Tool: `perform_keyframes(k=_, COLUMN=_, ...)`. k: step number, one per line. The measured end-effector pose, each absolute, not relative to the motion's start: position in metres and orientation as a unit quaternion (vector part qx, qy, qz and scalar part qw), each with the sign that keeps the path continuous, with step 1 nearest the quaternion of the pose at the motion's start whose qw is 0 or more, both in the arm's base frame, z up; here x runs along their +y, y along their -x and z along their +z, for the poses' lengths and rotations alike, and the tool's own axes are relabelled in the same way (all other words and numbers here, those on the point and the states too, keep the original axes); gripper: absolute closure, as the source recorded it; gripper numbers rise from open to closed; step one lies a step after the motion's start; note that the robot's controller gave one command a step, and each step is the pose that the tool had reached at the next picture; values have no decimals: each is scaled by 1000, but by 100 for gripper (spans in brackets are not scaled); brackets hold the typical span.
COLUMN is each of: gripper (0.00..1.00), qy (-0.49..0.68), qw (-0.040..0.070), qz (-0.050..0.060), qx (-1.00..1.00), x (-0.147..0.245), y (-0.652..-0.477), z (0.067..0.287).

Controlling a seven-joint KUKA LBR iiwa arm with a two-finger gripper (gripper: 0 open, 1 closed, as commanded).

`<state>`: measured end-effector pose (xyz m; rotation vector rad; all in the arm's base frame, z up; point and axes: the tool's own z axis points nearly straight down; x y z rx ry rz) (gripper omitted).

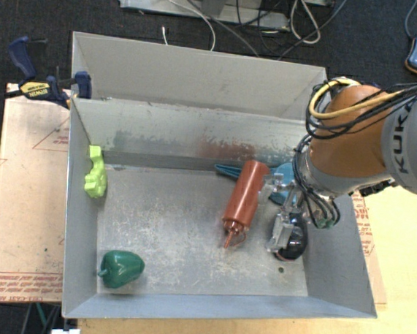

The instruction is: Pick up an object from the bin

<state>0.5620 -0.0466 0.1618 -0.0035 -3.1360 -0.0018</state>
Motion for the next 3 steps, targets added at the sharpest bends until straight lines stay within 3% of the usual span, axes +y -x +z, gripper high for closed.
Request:
perform_keyframes(k=1, gripper=0, qy=0, qw=0, qz=0, qx=-1000, x=-46, y=-564, z=165)
perform_keyframes(k=2, gripper=0, qy=-169, qw=-12, qz=-2, qx=-986, x=-30, y=-614, z=88)
perform_keyframes(k=3, gripper=0, qy=-174, qw=-9, qz=0, qx=-985, x=-35, y=-601, z=104)
